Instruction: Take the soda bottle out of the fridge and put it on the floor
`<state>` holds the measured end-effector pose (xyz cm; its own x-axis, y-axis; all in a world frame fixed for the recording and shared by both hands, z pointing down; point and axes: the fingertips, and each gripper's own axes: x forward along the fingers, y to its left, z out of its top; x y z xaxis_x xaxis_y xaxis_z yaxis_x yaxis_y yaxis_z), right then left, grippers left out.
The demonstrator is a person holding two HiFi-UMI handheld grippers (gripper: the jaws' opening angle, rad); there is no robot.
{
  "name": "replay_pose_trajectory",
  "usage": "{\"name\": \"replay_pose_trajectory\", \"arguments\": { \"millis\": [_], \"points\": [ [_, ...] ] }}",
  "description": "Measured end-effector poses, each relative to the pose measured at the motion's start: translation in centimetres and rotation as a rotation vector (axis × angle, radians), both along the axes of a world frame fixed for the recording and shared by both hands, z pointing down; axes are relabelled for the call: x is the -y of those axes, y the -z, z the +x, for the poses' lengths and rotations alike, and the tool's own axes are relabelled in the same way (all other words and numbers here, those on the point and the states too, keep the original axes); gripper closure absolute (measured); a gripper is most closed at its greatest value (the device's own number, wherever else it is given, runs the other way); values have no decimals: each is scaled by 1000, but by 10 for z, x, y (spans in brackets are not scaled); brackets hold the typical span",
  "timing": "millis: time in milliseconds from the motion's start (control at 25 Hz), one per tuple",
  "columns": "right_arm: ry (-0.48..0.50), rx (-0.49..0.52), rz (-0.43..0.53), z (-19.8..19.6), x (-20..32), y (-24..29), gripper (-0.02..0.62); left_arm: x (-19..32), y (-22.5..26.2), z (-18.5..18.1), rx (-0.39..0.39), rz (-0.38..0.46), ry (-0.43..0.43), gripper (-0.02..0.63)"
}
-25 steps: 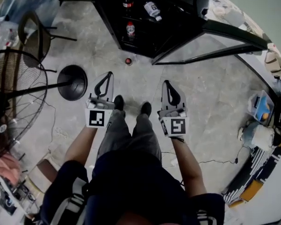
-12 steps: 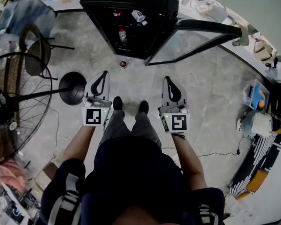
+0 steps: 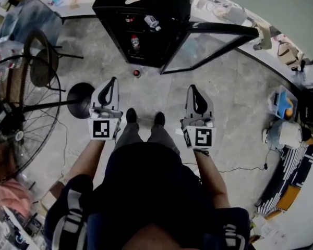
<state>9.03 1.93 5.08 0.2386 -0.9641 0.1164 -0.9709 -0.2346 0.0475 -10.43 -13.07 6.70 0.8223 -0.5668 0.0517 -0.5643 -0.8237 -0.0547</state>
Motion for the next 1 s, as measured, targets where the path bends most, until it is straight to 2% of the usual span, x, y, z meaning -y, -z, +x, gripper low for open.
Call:
{"name": "replay_pose_trajectory", "arguments": {
  "millis": [560,1000],
  "points": [
    [-62,-18,26,-2,-18,36,578,-5,40,-19,-40,12,26,583],
    [-72,-43,-21,-2,-16,31,578,-2,48,-18,-52,31,31,583]
  ]
}}
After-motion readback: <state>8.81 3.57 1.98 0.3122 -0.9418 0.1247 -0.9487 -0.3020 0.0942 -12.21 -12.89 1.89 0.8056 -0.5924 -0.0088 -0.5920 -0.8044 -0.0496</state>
